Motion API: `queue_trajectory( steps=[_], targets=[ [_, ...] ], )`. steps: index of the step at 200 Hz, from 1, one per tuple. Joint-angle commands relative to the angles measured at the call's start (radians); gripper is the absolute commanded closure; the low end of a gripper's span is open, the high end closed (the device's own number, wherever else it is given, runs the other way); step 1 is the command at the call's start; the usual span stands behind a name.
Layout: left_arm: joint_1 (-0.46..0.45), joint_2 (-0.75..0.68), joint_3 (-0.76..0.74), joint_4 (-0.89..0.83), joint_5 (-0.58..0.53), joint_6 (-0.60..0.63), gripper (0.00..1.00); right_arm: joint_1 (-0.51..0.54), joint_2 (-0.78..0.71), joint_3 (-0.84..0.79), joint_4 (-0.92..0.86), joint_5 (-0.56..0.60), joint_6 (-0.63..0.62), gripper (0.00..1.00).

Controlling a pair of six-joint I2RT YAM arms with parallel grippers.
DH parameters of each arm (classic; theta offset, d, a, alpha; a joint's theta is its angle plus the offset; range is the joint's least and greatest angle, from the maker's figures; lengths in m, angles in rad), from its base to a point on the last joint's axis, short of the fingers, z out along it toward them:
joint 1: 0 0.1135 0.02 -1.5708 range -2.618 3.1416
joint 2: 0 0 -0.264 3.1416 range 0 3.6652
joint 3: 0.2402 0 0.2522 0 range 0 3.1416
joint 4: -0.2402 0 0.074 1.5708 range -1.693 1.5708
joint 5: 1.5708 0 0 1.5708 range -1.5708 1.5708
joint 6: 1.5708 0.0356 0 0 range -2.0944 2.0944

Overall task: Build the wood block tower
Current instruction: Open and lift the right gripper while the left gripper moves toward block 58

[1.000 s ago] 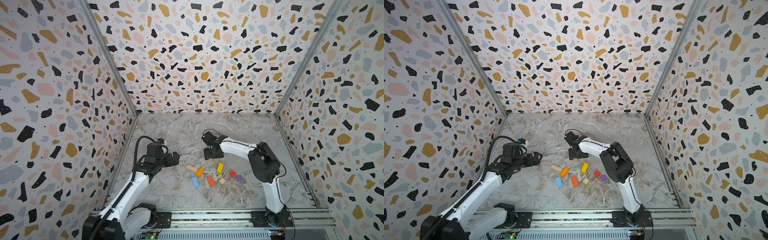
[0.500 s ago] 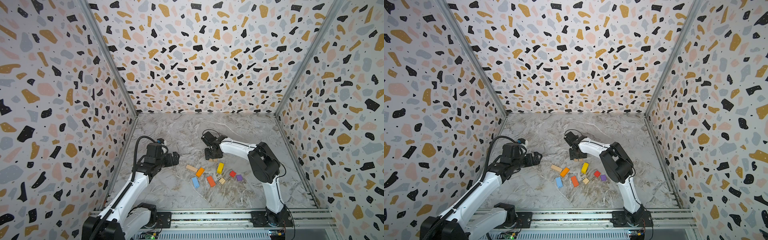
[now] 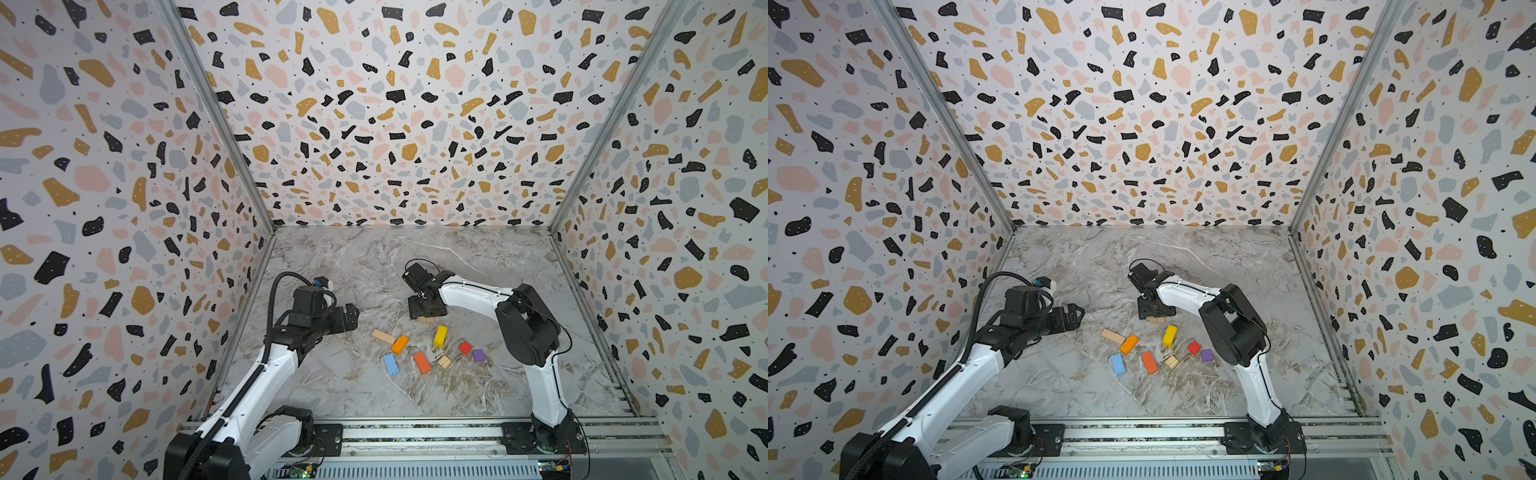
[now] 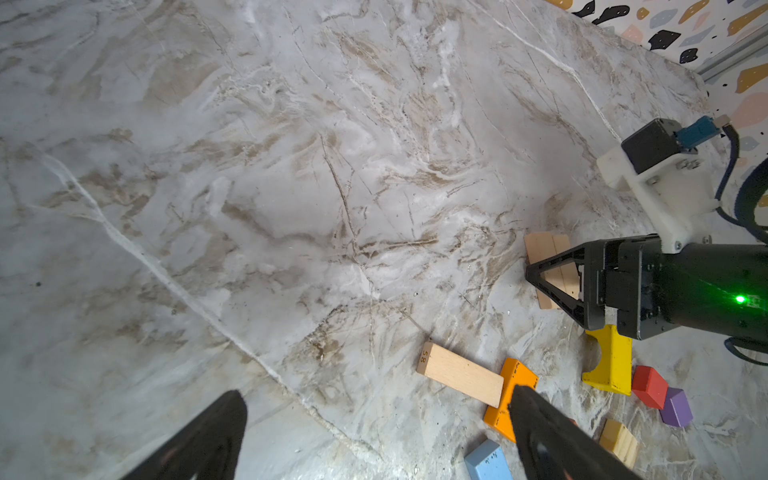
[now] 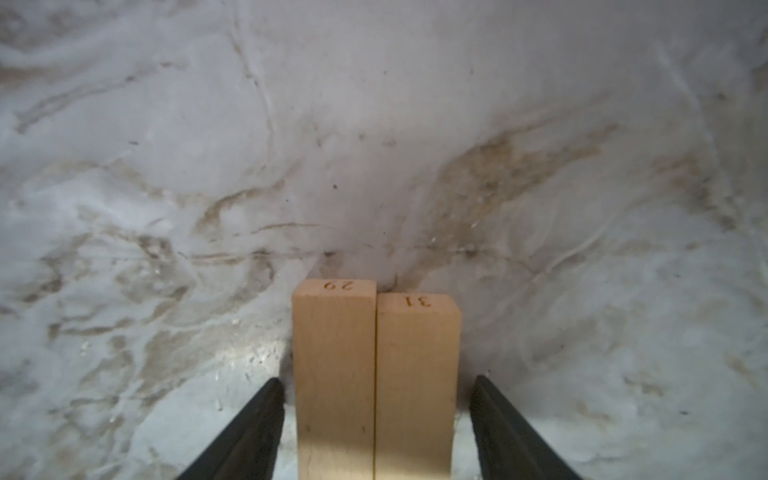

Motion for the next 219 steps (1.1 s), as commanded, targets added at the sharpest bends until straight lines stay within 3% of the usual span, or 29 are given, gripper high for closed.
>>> queue_trajectory(
  steps=[1, 39, 59, 93, 132, 197, 219],
  targets=[
    [-0.003, -0.005, -0.006, 0.019, 0.017, -0.015, 0.0, 0.003, -0.047, 0.026, -0.025, 0.022, -0.007, 0.18],
    [-0.003, -0.027, -0.025, 0.047, 0.034, -0.156, 0.01, 0.003, -0.102, 0.015, -0.034, 0.035, -0.045, 0.0],
    [-0.005, -0.051, -0.053, 0.093, 0.042, -0.303, 0.03, 0.003, -0.153, 0.001, -0.025, 0.026, -0.087, 0.01],
    [-0.025, -0.064, -0.024, 0.017, -0.106, -0.51, 0.05, 0.003, -0.225, -0.005, -0.063, 0.033, -0.138, 0.01],
    [-0.065, -0.012, -0.011, -0.019, -0.146, -0.734, 0.06, 0.002, -0.303, -0.05, -0.074, 0.079, -0.163, 0.01],
    [-0.222, 0.115, 0.031, 0.032, -0.214, -1.029, 0.13, -0.002, -0.393, -0.176, -0.028, 0.133, -0.189, 0.01],
    [-0.29, 0.186, 0.087, 0.01, -0.259, -1.077, 0.19, -0.012, -0.43, -0.229, 0.005, 0.14, -0.2, 0.01]
  ],
)
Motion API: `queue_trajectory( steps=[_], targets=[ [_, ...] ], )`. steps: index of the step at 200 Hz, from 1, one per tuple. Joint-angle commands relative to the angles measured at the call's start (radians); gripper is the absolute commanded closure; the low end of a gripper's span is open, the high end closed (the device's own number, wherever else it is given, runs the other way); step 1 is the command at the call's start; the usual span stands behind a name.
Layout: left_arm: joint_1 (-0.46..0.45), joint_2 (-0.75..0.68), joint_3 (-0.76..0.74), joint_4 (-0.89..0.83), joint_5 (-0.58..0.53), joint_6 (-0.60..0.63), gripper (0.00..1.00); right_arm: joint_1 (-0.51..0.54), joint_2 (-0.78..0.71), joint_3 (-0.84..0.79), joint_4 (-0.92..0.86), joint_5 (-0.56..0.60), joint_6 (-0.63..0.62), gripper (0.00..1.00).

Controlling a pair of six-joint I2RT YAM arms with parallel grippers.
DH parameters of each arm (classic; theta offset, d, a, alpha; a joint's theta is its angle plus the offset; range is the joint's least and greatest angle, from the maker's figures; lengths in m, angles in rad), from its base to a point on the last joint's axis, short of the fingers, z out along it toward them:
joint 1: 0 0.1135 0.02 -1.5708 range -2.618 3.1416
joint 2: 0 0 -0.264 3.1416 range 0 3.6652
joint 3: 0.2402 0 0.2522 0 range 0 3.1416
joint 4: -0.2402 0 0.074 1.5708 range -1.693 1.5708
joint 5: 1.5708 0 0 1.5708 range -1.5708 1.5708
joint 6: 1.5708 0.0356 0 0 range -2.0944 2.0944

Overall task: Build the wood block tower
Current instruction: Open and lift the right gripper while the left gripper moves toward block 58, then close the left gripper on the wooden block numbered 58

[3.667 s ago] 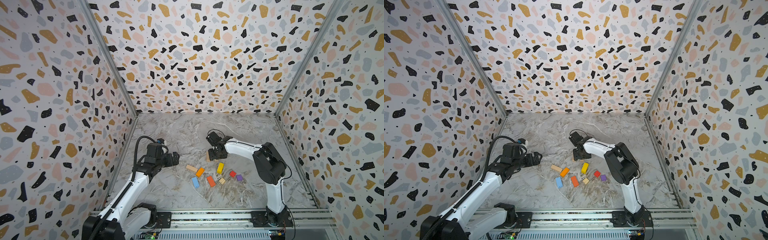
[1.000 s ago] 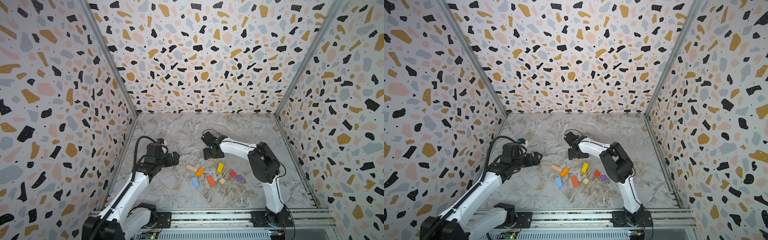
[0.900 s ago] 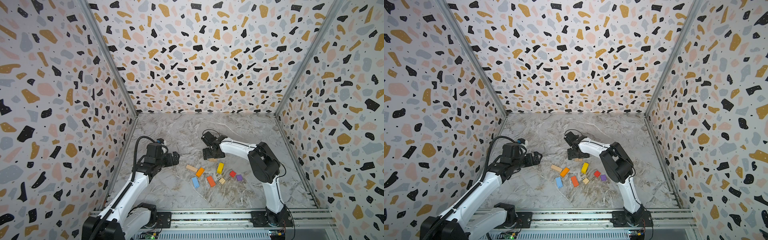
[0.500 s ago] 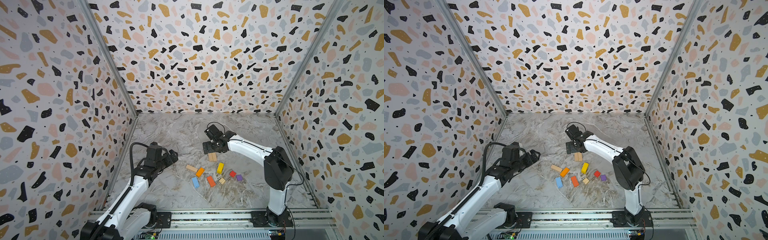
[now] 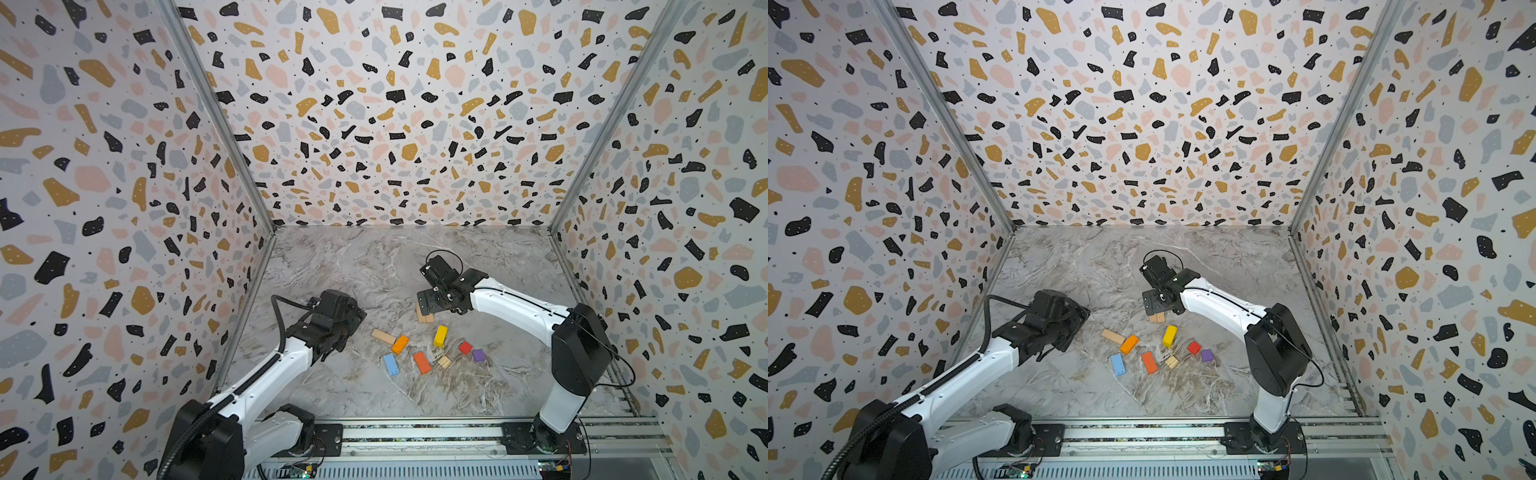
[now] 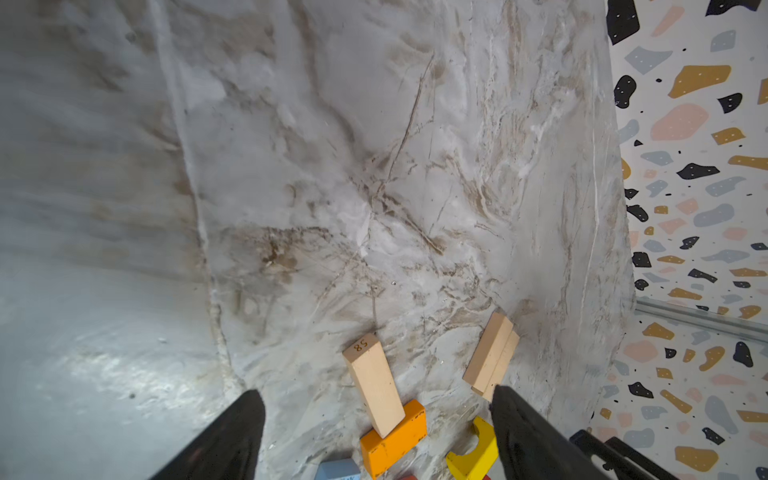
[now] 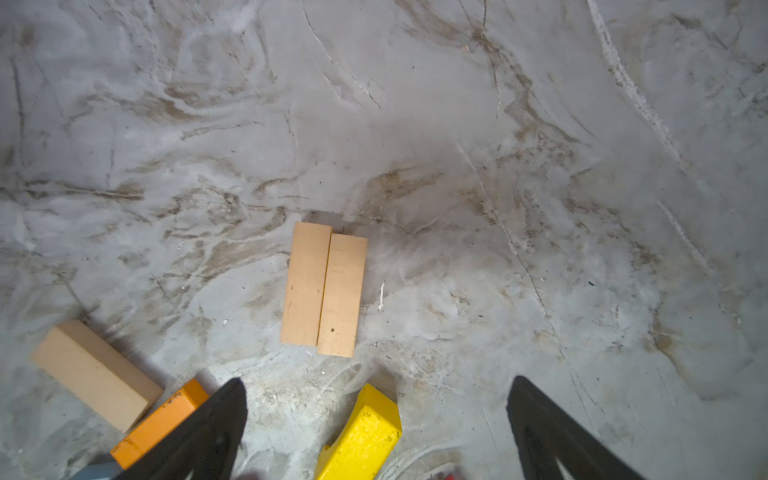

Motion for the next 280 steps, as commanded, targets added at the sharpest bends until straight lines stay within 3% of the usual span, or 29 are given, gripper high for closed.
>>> queue_trajectory(
  steps=[1, 45, 83, 204, 280],
  targets=[
    [-0.058, 0.056, 0.076, 0.001, -0.061, -0.117, 0.19, -0.009, -0.069, -0.037, 0.019, 0.038, -0.022, 0.01],
    [-0.163, 0.183, 0.131, 0.021, -0.086, -0.212, 0.24, -0.034, -0.118, -0.092, 0.035, 0.049, -0.023, 0.01],
    [-0.199, 0.242, 0.136, 0.023, -0.133, -0.278, 0.27, -0.058, -0.152, -0.13, 0.054, 0.032, -0.028, 0.01],
    [-0.218, 0.45, 0.211, 0.043, -0.076, -0.326, 0.38, -0.092, -0.166, -0.192, 0.099, 0.024, -0.036, 0.01],
    [-0.25, 0.501, 0.229, -0.007, -0.056, -0.361, 0.45, -0.114, -0.169, -0.208, 0.116, 0.003, -0.05, 0.01]
  ],
)
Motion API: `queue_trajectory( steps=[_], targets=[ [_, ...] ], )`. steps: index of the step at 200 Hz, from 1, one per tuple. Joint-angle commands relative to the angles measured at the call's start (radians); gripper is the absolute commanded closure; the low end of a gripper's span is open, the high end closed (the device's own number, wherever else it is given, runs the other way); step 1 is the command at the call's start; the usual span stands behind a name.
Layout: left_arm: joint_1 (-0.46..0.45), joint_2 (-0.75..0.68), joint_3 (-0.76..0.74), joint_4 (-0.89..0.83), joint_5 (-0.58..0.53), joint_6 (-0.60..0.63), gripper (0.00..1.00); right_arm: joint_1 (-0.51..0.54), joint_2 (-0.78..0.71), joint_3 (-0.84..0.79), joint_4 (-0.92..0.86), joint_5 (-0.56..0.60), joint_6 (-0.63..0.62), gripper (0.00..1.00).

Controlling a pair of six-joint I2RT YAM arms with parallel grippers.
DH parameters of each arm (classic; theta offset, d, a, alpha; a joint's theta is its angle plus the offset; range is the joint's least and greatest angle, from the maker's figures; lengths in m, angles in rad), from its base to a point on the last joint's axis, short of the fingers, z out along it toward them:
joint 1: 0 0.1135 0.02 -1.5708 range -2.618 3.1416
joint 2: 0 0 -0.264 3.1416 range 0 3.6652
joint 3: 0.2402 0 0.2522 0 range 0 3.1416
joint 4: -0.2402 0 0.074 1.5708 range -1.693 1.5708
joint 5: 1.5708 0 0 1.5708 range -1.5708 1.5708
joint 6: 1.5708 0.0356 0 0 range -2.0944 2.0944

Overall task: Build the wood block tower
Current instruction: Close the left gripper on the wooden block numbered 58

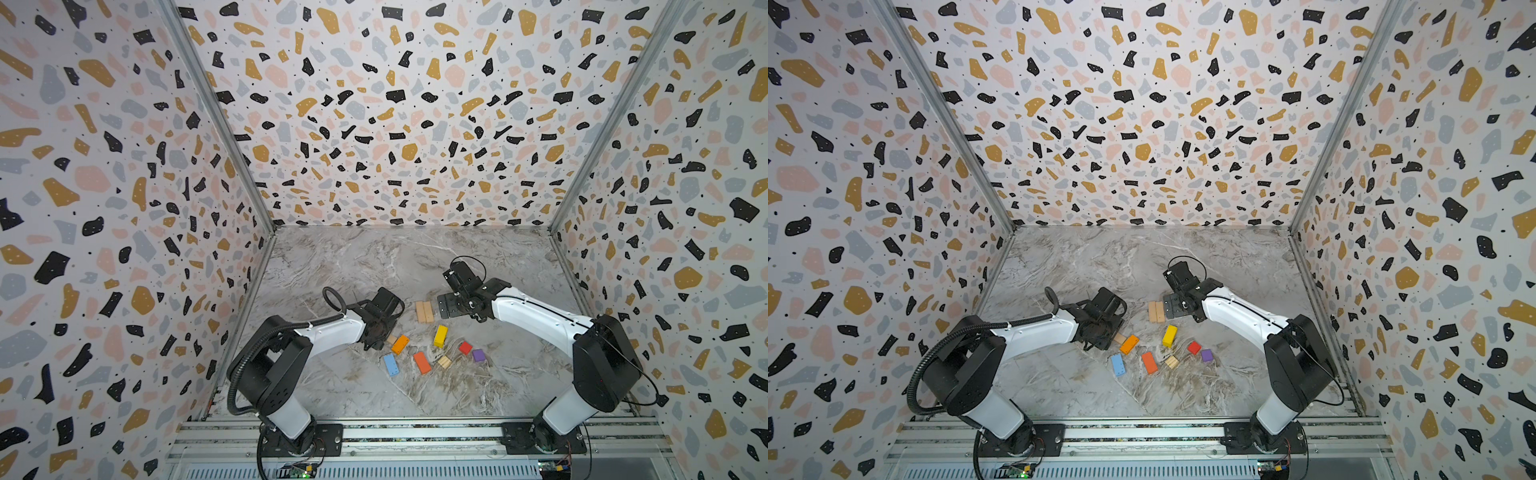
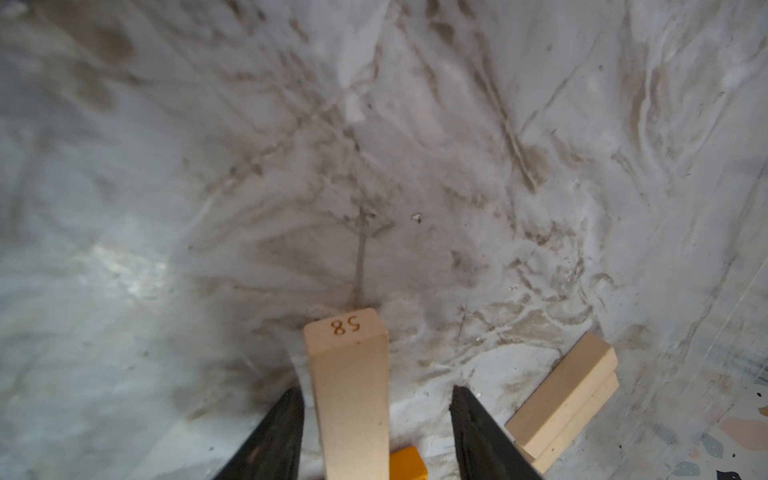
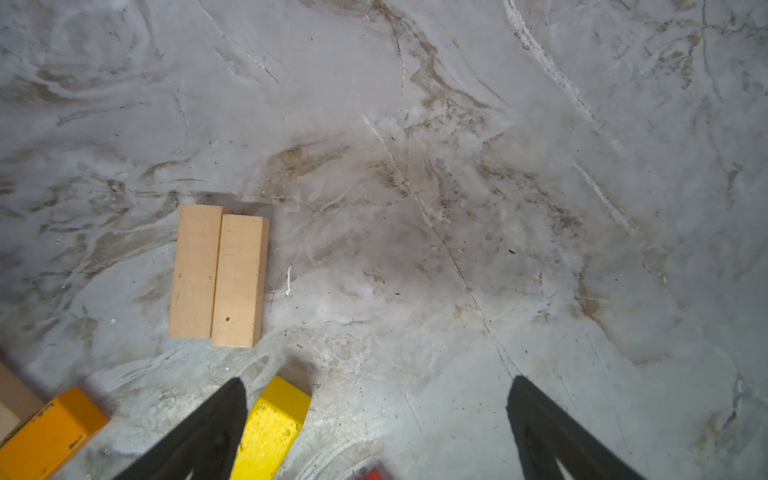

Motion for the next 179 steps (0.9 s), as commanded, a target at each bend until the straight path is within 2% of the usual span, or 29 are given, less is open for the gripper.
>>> queue_trajectory(
  steps=[1, 98, 179],
  targets=[
    [-0.011, 0.021, 0.028, -0.039, 0.016, -0.016, 0.45, -0.01, -0.038, -0.009, 0.007, -0.013, -0.009, 0.01],
    [-0.017, 0.119, 0.131, -0.17, 0.035, 0.027, 0.55, -0.027, -0.055, 0.006, 0.02, -0.052, -0.043, 0.01],
    [-0.021, 0.157, 0.143, -0.189, 0.01, 0.055, 0.62, -0.048, -0.054, -0.009, 0.044, -0.081, -0.052, 0.01]
  ],
)
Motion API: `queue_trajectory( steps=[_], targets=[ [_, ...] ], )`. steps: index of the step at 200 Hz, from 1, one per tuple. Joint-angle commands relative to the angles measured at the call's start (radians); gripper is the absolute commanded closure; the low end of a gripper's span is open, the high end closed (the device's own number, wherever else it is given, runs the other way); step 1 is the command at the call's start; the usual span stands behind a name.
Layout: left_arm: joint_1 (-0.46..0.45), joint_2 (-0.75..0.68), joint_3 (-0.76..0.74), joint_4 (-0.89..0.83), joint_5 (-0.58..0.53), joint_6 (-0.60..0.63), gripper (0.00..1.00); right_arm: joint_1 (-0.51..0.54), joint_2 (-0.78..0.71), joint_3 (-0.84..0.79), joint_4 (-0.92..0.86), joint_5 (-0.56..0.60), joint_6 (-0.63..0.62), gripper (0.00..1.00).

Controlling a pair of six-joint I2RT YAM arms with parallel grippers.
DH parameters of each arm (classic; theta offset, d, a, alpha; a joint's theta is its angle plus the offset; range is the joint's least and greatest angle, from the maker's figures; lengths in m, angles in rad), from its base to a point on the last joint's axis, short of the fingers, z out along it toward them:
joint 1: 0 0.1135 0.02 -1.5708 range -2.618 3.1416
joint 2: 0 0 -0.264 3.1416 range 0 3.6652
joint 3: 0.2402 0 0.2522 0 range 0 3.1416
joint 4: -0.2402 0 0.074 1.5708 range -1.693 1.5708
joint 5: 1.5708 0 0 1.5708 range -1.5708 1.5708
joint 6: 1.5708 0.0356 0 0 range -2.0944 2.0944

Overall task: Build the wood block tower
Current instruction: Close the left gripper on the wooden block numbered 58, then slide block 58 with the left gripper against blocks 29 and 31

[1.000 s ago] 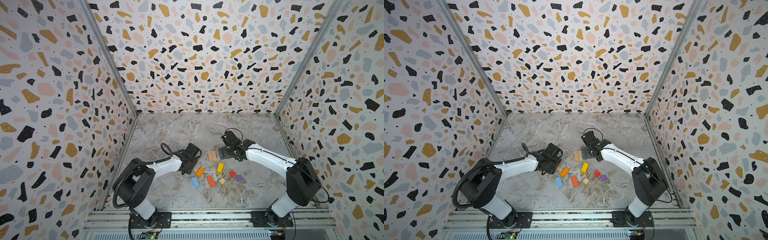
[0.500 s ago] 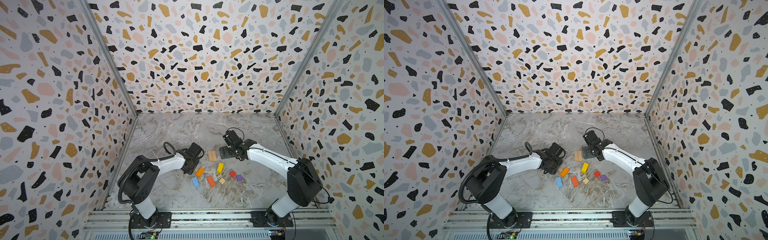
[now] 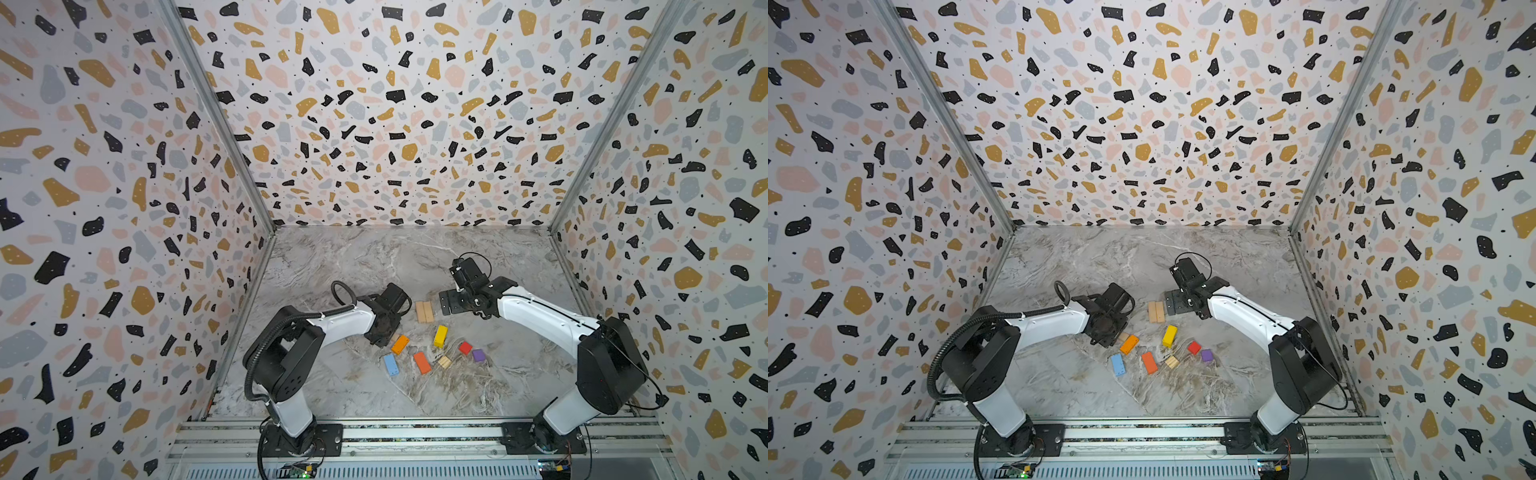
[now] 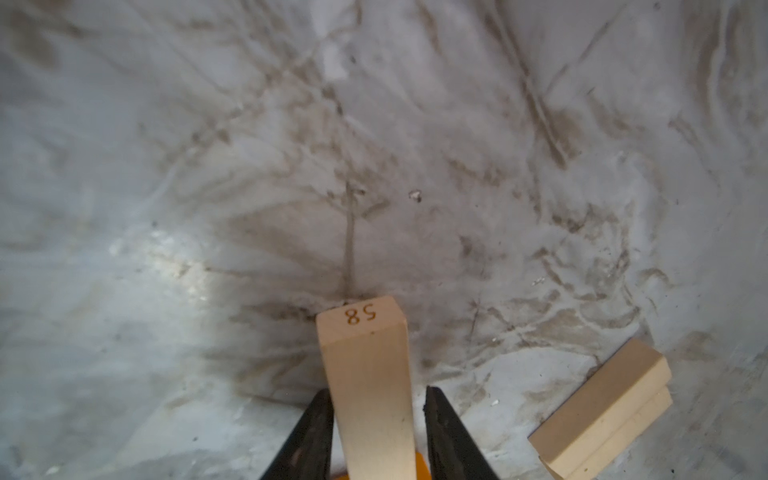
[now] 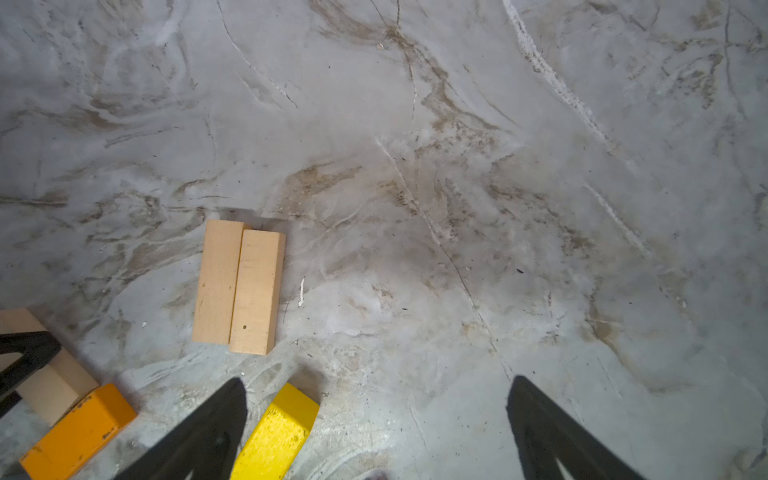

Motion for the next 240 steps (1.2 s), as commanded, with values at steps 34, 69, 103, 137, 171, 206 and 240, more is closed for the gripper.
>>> queue_trajectory(
  steps=[34, 69, 103, 137, 171, 206, 240],
  targets=[
    [-0.008, 0.071, 0.02, -0.068, -0.013, 0.069, 0.64, -0.013, -0.042, -0.001, -0.001, -0.008, -0.011, 0.01],
    [-0.007, 0.089, 0.07, -0.118, -0.056, 0.151, 0.67, -0.021, -0.051, -0.009, 0.002, -0.011, -0.012, 0.01],
    [-0.002, 0.155, 0.183, -0.192, -0.09, 0.307, 0.7, -0.027, -0.055, -0.021, 0.007, -0.016, -0.013, 0.01],
    [0.011, 0.201, 0.275, -0.274, -0.148, 0.493, 0.73, -0.047, -0.062, -0.05, 0.018, -0.036, -0.023, 0.01],
    [0.013, 0.233, 0.363, -0.304, -0.19, 0.666, 0.78, -0.062, -0.064, -0.064, 0.026, -0.048, -0.027, 0.01],
    [0.012, 0.273, 0.442, -0.345, -0.23, 0.838, 0.78, -0.069, -0.069, -0.069, 0.021, -0.048, -0.029, 0.01],
    [0.004, 0.228, 0.41, -0.298, -0.275, 0.899, 0.78, -0.068, -0.071, -0.072, 0.013, -0.046, -0.028, 0.01]
  ],
)
